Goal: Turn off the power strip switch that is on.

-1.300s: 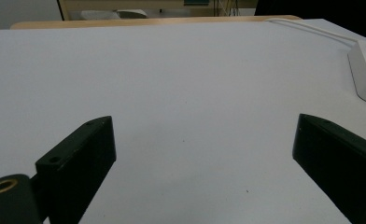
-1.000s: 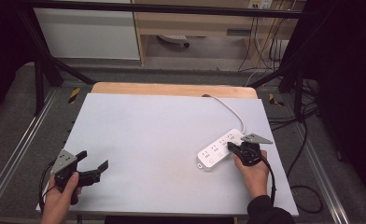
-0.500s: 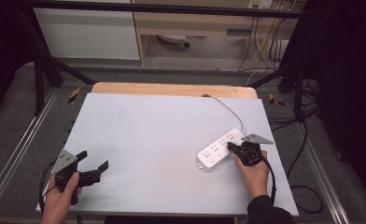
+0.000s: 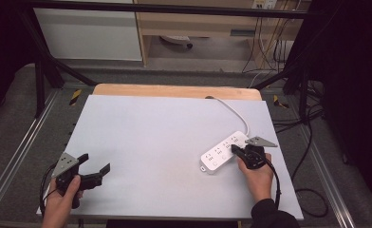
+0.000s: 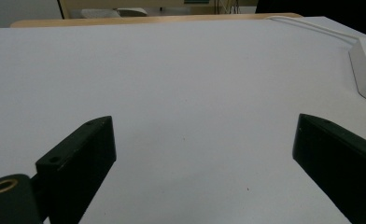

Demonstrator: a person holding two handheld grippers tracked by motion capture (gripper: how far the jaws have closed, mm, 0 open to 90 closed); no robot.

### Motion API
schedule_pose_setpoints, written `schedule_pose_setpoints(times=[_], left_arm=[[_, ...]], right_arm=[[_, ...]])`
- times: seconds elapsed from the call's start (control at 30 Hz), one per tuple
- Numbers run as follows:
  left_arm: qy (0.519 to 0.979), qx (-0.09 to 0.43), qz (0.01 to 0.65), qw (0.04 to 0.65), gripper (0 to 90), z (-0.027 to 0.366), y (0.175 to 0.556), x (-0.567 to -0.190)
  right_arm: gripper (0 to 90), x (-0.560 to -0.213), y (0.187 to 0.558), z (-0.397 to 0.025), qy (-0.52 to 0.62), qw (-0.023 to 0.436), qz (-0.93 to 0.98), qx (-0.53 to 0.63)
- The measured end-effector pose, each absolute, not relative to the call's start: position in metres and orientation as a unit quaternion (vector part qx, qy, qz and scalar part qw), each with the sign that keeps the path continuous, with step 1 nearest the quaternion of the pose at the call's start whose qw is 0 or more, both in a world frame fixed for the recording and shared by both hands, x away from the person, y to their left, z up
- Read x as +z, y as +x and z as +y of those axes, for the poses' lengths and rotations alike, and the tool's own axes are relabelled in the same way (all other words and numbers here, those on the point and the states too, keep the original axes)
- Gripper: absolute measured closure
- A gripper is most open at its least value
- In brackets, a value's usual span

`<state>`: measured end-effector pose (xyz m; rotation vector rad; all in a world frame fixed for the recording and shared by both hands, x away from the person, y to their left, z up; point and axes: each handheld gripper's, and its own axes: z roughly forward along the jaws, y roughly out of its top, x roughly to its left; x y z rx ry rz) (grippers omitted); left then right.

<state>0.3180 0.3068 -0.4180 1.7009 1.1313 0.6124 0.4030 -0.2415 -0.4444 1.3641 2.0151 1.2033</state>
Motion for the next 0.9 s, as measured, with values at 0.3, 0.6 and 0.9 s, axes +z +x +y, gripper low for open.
schedule_pose_setpoints(times=[0.3,0.6,0.9], left_arm=[[0.7,0.251,0.463,0.481,6.1,0.3063,0.3181,-0.4183],[0.701,0.251,0.464,0.481,6.1,0.3064,0.318,-0.4184],[0.7,0.249,0.465,0.482,6.1,0.306,0.318,-0.4187]], right_arm=[[90.0,-0.445,0.4031,-0.2424,0.49,0.212,0.725,0.436],[90.0,-0.4454,0.4027,-0.2412,0.493,0.213,0.722,0.437],[90.0,-0.4456,0.4028,-0.2414,0.49,0.215,0.724,0.436]])
